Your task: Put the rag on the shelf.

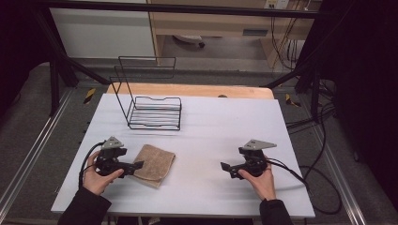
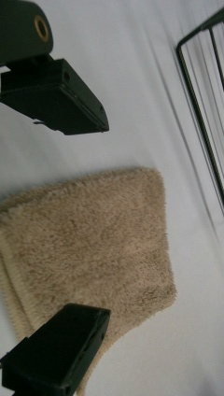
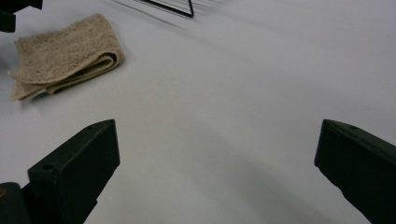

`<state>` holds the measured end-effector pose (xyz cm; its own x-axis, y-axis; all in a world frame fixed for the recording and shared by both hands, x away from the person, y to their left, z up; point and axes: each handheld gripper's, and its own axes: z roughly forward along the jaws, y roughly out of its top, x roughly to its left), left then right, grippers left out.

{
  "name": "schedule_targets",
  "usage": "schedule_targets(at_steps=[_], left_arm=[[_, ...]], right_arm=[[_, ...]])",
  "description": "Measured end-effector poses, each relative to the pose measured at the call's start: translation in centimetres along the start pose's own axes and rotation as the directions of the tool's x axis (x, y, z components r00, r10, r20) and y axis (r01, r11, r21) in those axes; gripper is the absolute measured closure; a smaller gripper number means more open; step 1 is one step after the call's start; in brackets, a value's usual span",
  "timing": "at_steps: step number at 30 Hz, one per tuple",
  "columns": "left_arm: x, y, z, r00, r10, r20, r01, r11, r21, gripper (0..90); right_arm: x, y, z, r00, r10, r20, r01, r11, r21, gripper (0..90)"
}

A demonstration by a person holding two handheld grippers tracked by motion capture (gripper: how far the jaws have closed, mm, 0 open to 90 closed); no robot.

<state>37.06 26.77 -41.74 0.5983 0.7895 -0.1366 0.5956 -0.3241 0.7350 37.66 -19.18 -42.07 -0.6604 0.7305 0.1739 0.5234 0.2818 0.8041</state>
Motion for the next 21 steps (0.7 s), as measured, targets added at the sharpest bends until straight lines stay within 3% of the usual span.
schedule_targets(at_steps=[7, 11, 18, 21], left_arm=[[0.9, -1.4, -0.9, 1.0, -0.007, 0.0, 0.007, 0.9997, -0.023, 8.0], [1.5, -1.9, -1.6, 0.9997, -0.021, -0.012, 0.02, 0.9988, -0.044, 8.2], [2.2, -2.4, -2.1, 0.9987, -0.043, -0.026, 0.041, 0.9975, -0.057, 8.9], [2.3, -2.5, -2.1, 0.9986, -0.046, -0.028, 0.044, 0.9975, -0.056, 8.9]], right_arm=[[2.5, 2.4, 3.8, 0.9997, -0.017, -0.017, 0.017, 0.9998, 0.013, 2.1], [4.2, 3.7, 6.1, 0.998, -0.051, -0.037, 0.052, 0.9981, 0.032, 5.0], [6.8, 5.7, 10.7, 0.9927, -0.088, -0.082, 0.095, 0.9923, 0.08, 21.4], [7.5, 6.2, 12.3, 0.9912, -0.074, -0.11, 0.085, 0.9921, 0.093, 28.5]])
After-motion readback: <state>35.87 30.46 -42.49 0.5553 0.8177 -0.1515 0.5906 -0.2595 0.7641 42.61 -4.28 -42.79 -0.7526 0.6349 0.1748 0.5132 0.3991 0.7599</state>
